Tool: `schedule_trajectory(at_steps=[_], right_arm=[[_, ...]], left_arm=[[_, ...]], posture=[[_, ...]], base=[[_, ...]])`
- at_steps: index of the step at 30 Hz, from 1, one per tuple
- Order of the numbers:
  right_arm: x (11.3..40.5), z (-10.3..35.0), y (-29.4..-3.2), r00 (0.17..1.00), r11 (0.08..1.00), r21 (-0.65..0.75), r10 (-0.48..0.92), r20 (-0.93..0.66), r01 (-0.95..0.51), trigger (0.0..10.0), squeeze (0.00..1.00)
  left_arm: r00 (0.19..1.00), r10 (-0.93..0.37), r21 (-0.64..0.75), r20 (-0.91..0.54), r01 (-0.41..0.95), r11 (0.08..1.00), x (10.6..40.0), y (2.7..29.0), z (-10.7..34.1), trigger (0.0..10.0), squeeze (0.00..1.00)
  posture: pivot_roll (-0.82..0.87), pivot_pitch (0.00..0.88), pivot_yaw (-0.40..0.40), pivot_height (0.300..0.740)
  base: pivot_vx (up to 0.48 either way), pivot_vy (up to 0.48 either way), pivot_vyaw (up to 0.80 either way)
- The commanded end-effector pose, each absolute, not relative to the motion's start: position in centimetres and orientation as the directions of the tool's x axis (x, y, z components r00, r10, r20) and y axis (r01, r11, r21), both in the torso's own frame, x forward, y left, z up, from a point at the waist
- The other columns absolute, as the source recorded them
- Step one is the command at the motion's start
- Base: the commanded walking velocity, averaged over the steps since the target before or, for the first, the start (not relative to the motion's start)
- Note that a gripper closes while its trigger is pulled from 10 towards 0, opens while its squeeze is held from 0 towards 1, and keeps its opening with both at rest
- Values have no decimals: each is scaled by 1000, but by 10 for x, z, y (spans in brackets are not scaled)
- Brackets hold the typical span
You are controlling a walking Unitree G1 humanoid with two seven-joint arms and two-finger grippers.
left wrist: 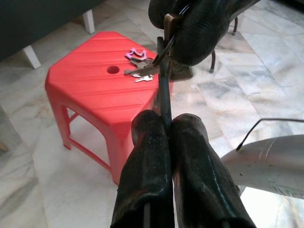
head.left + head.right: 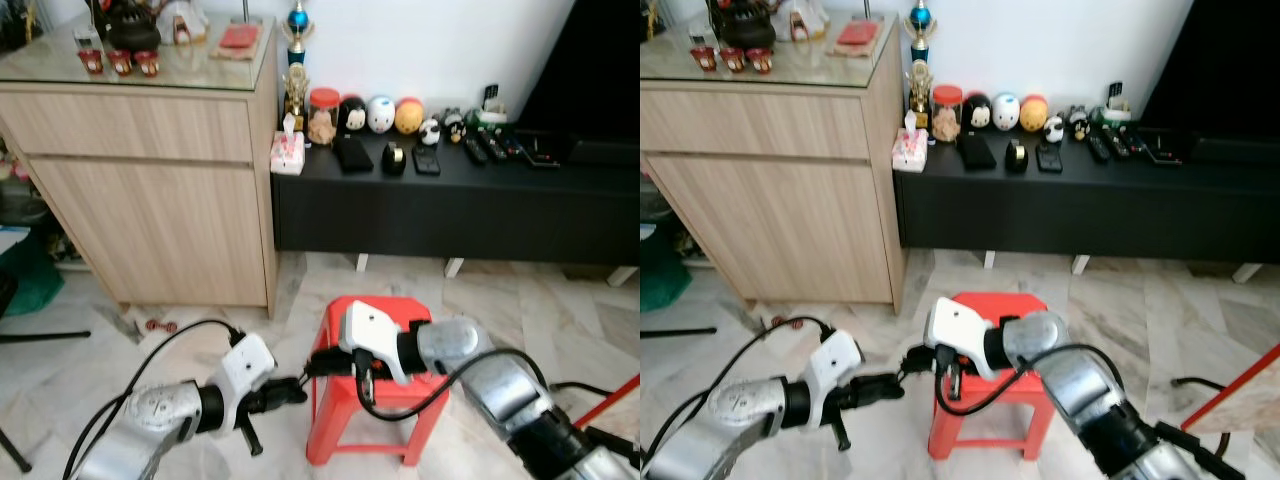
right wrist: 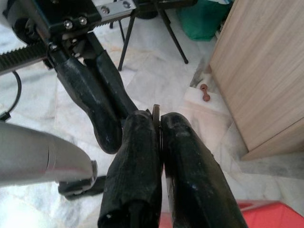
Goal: Hang keys on a hook
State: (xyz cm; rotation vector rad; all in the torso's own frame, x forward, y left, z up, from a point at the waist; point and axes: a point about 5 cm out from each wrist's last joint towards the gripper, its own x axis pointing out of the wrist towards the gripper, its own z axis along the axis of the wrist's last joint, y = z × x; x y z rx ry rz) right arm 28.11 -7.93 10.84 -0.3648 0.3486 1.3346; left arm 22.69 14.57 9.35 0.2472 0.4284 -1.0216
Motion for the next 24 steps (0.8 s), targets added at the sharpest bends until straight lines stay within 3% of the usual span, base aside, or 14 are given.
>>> schedule_trajectory(at_steps=[1, 8, 17, 18, 19, 20, 24], right_arm=[[298, 117, -98, 344, 334, -104, 828, -443, -937, 10000, 0], [293, 118, -83, 321, 325, -60, 861, -395, -944, 10000, 0], [290, 109, -91, 309, 319, -56, 836, -454, -946, 10000, 0], [289, 109, -91, 304, 317, -49, 836, -456, -947, 10000, 200], [287, 108, -91, 294, 309, -44, 838, -459, -950, 10000, 800], [285, 108, -91, 277, 292, -41, 840, -466, -955, 10000, 953], [284, 106, -91, 269, 284, -43, 838, -475, -958, 10000, 851]], left_arm=[[389, -797, -31, -463, 891, 453, 219, 137, 89, 0, 0], [385, -805, -36, -451, 894, 447, 219, 131, 89, 0, 0], [390, -794, -23, -465, 892, 452, 219, 133, 87, 0, 0], [390, -795, -23, -466, 892, 451, 219, 133, 87, 0, 0], [389, -795, -23, -466, 893, 450, 219, 134, 87, 0, 0], [389, -795, -22, -466, 893, 450, 219, 134, 87, 0, 0], [386, -796, -23, -466, 894, 447, 219, 133, 87, 0, 0]], posture=[[58, 0, -87, 740], [59, 0, -89, 740], [53, 0, -86, 740], [53, 0, -86, 740], [52, 0, -84, 740], [51, 0, -82, 740], [52, 0, -81, 740]], base=[[0, 0, 0], [0, 0, 0], [0, 0, 0], [0, 0, 0], [0, 0, 0], [0, 0, 0], [0, 0, 0]])
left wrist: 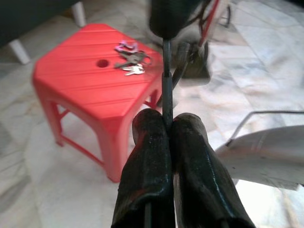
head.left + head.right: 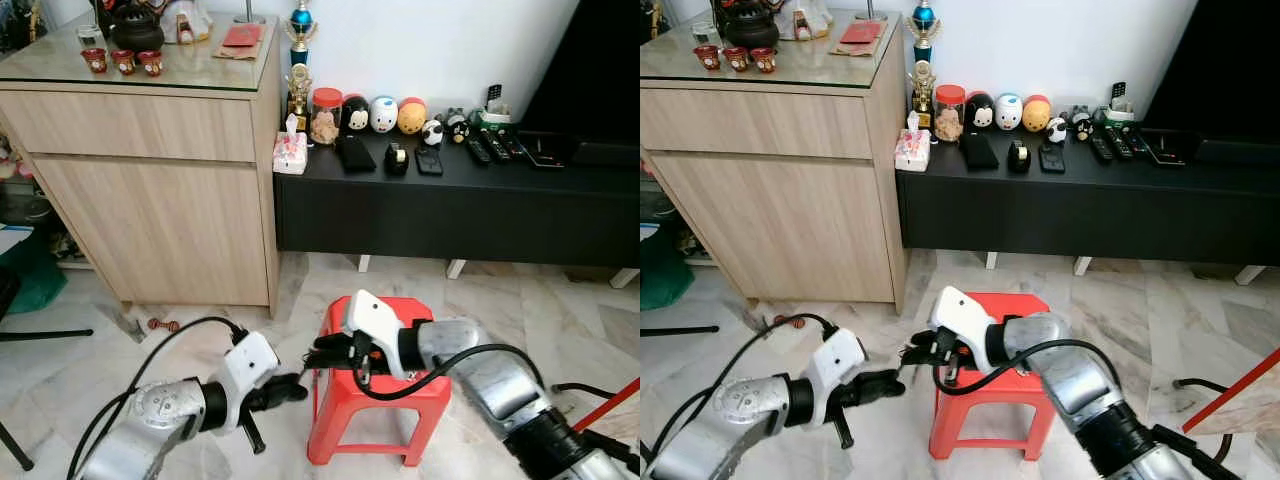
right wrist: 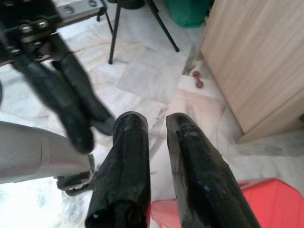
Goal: Hang keys on a hook
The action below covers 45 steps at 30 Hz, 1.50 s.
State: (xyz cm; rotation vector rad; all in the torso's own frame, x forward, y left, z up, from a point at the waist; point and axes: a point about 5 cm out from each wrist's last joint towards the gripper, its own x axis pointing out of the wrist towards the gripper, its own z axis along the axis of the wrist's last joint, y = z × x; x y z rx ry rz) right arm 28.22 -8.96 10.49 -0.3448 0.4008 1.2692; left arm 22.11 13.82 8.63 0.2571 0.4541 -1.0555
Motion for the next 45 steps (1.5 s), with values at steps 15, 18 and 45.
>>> schedule_trajectory(at_steps=[15, 18, 45], right_arm=[[322, 117, -122, 599, 631, -33, 717, -356, -775, 10000, 0], [340, 110, -151, 791, 842, 42, 521, -321, -538, 10000, 0], [171, -88, -206, 469, 996, -3, -43, -882, 86, 10000, 0]], left_arm=[[419, -764, 2, -491, 877, 480, 218, 141, 84, 0, 0], [475, -735, 35, -483, 850, 526, 222, 146, 84, 0, 0], [977, -179, 30, -116, 183, 983, 263, 171, 100, 10000, 0]], posture=[[54, 0, -77, 740], [52, 0, -74, 740], [65, 0, -76, 740]], base=[[0, 0, 0], [0, 0, 0], [0, 0, 0]])
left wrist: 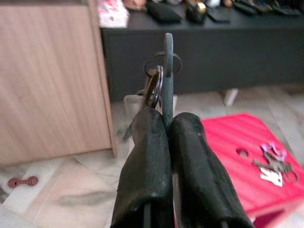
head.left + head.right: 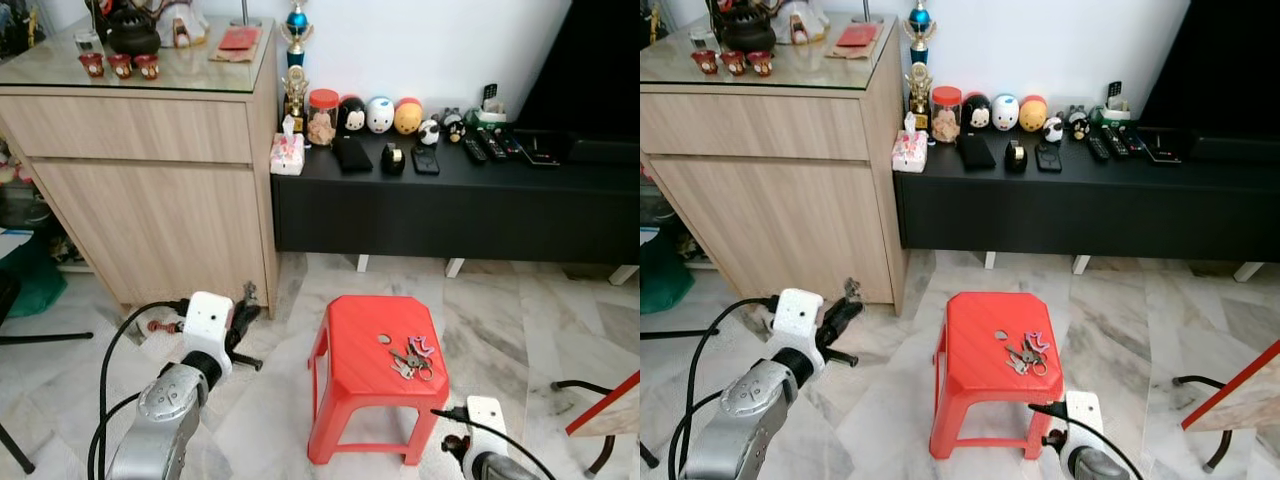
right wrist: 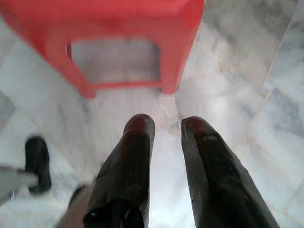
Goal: Hang keys on a hook
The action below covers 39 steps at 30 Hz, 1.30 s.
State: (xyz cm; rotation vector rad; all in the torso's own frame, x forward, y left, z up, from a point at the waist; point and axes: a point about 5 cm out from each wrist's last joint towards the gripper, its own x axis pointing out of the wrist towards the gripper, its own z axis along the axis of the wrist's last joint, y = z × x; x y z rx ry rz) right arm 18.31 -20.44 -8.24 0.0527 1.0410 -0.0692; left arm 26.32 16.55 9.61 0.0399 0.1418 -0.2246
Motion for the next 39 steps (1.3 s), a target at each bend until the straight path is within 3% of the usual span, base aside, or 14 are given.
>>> schedule_trajectory(at_steps=[1, 8, 17, 39], right_arm=[[170, -88, -207, 468, 996, -1, -41, -883, 85, 10000, 0], [155, -93, -215, 439, 992, -9, -65, -896, 128, 10000, 0], [145, -97, -214, 423, 991, -7, -64, -904, 134, 10000, 0], [149, -100, -190, 412, 995, 13, -28, -911, 96, 10000, 0]], left_arm=[[980, -165, 29, -112, 169, 985, 262, 173, 101, 10000, 0], [991, -47, 34, -121, 52, 998, 248, 191, 91, 10000, 0], [993, -64, 57, -102, 70, 996, 237, 193, 91, 10000, 0], [981, -167, 60, -97, 173, 983, 244, 181, 89, 10000, 0]], posture=[[65, 0, -76, 740], [47, 0, -67, 740], [68, 0, -58, 740], [49, 0, -25, 740]], base=[[0, 0, 0], [0, 0, 0], [0, 0, 0], [0, -391, 0]])
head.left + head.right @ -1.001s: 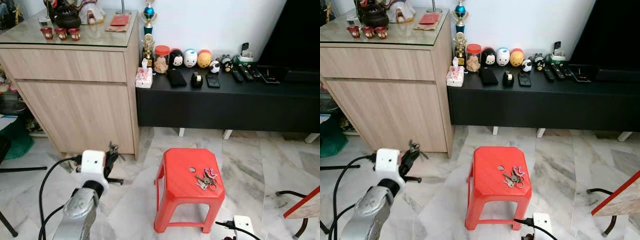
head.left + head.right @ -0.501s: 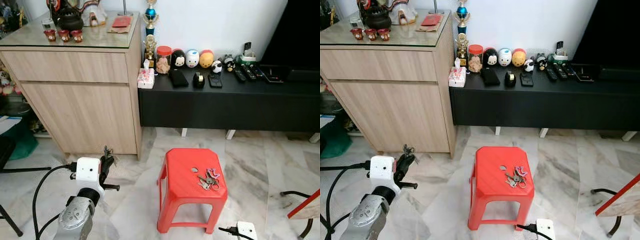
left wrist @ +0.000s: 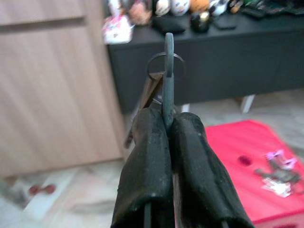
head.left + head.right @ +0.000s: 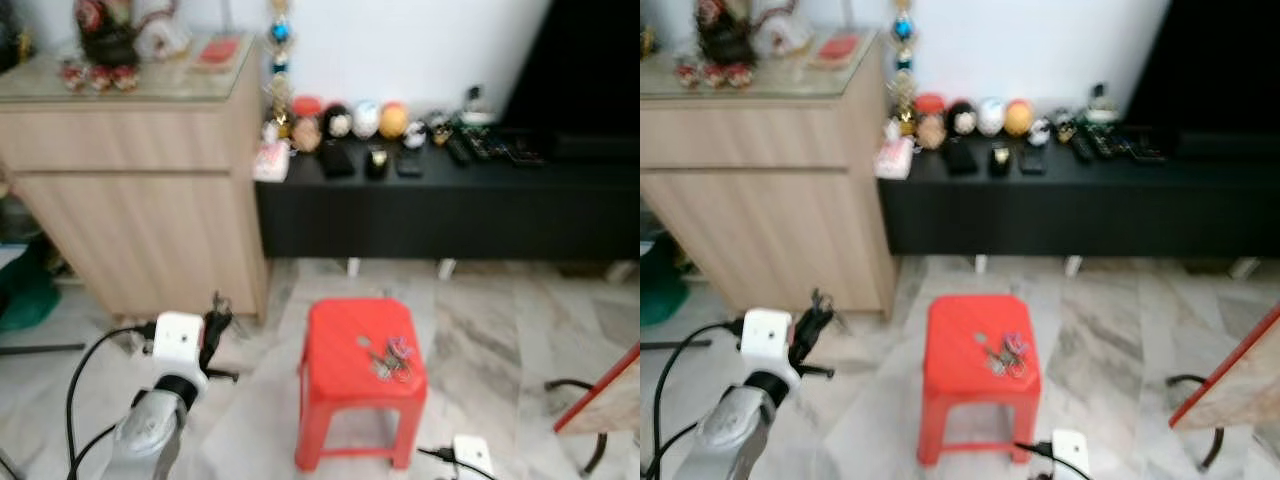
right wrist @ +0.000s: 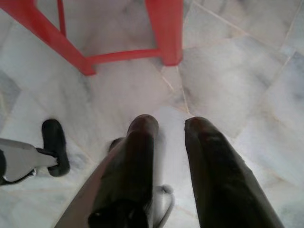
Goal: Hang keys on a hook
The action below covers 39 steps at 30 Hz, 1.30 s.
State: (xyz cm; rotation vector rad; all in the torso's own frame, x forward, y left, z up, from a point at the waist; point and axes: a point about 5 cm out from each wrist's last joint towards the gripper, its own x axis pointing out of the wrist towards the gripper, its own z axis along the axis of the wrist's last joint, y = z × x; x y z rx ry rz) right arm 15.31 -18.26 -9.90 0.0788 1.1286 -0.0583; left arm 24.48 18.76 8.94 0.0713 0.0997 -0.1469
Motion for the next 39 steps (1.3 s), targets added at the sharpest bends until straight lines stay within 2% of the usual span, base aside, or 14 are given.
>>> schedule_trajectory(at_steps=[1, 4, 19, 30, 39], right_arm=[[152, -99, -189, 418, 994, 18, -27, -908, 104, 10000, 0], [158, -97, -189, 430, 995, 20, -26, -902, 103, 10000, 0], [147, -101, -181, 411, 995, 28, -15, -911, 98, 10000, 0], [149, -101, -178, 409, 996, 33, -2, -912, 78, 10000, 0], [149, -101, -176, 403, 997, 35, 6, -915, 64, 10000, 0]], left_arm=[[982, -164, 57, -95, 170, 984, 245, 181, 89, 10000, 0], [982, -166, 52, -91, 171, 984, 245, 178, 89, 10000, 0], [987, -148, 48, -66, 152, 987, 251, 180, 95, 10000, 0], [995, 6, 62, -97, 0, 998, 230, 207, 85, 10000, 0], [996, 36, 68, -80, -31, 997, 228, 213, 89, 10000, 0]], posture=[[51, 0, -27, 740], [55, 0, -29, 740], [68, 0, -33, 740], [85, 0, -39, 740], [90, 0, -36, 740]], base=[[0, -431, 0], [0, -430, 0], [0, -469, 0], [0, -470, 0], [0, -472, 0]])
